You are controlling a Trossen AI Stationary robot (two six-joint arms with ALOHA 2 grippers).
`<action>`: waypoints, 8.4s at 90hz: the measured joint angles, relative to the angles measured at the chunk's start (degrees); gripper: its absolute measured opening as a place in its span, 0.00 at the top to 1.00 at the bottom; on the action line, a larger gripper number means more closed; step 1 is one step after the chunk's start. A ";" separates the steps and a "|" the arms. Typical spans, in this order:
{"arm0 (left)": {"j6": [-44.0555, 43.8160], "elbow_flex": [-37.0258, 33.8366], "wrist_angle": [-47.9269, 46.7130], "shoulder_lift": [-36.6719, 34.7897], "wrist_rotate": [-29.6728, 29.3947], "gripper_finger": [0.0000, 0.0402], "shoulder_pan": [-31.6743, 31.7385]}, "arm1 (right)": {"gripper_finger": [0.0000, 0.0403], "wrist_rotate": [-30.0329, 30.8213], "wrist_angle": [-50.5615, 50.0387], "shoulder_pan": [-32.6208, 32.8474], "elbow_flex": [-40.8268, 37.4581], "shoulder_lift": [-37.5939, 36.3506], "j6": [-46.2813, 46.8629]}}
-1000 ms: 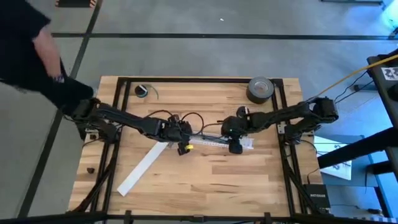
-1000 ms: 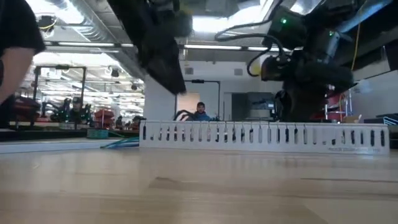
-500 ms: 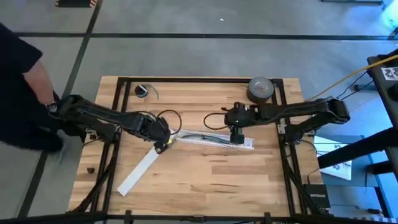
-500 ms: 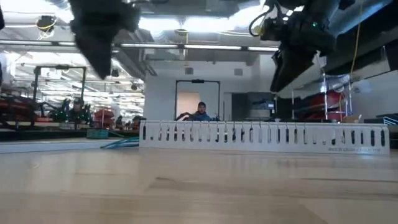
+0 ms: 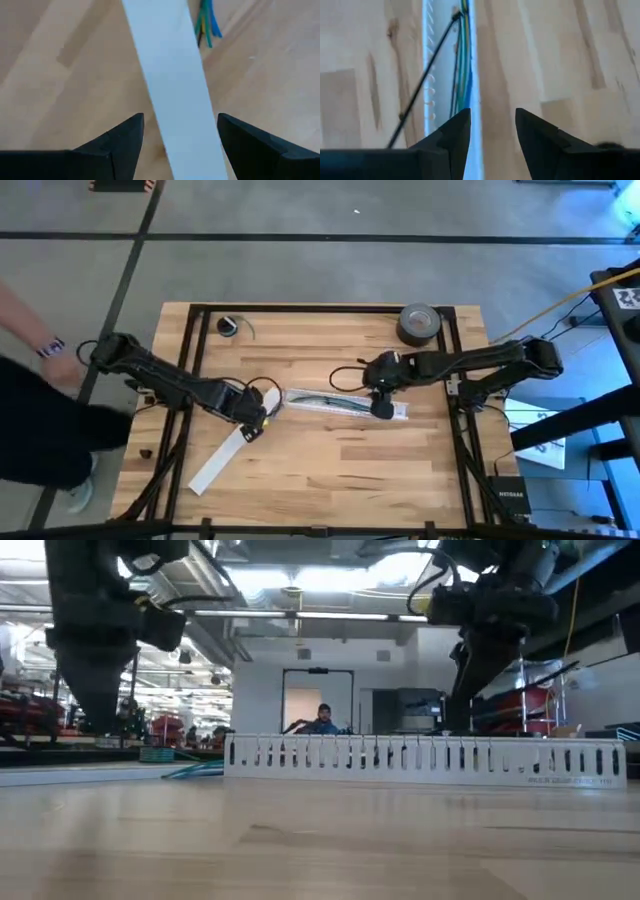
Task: Ziptie cables
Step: Close the white cable duct
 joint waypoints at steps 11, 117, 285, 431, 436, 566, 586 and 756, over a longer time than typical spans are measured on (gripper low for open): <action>0.09 -2.29 3.09 0.02 -0.24 0.41 1.30 | 0.65 -0.10 0.41 -0.09 -0.19 0.00 -0.51; -8.81 -3.00 7.46 7.46 -3.28 0.26 -5.66 | 0.34 0.35 1.60 -0.07 -0.19 0.04 -2.56; 2.44 12.94 3.20 4.25 -1.65 0.42 -7.96 | 0.34 -11.61 1.20 2.31 -0.17 -11.80 2.57; 31.47 36.91 21.22 39.36 2.89 0.38 -6.27 | 0.34 18.39 36.04 37.69 -0.21 21.55 16.71; 31.48 36.91 21.18 39.39 3.54 0.35 -5.68 | 0.34 17.84 35.70 37.18 -0.21 21.94 16.74; 1.13 31.38 -4.25 28.51 -9.68 0.27 -23.87 | 0.34 3.94 5.31 31.57 17.16 34.25 14.27; 0.35 31.38 -2.46 26.83 -11.40 0.27 -23.89 | 0.34 5.70 -2.96 34.99 16.22 28.20 16.53; 0.63 31.33 5.69 26.73 -16.77 0.27 -30.67 | 0.48 10.91 31.65 29.98 25.19 47.54 9.38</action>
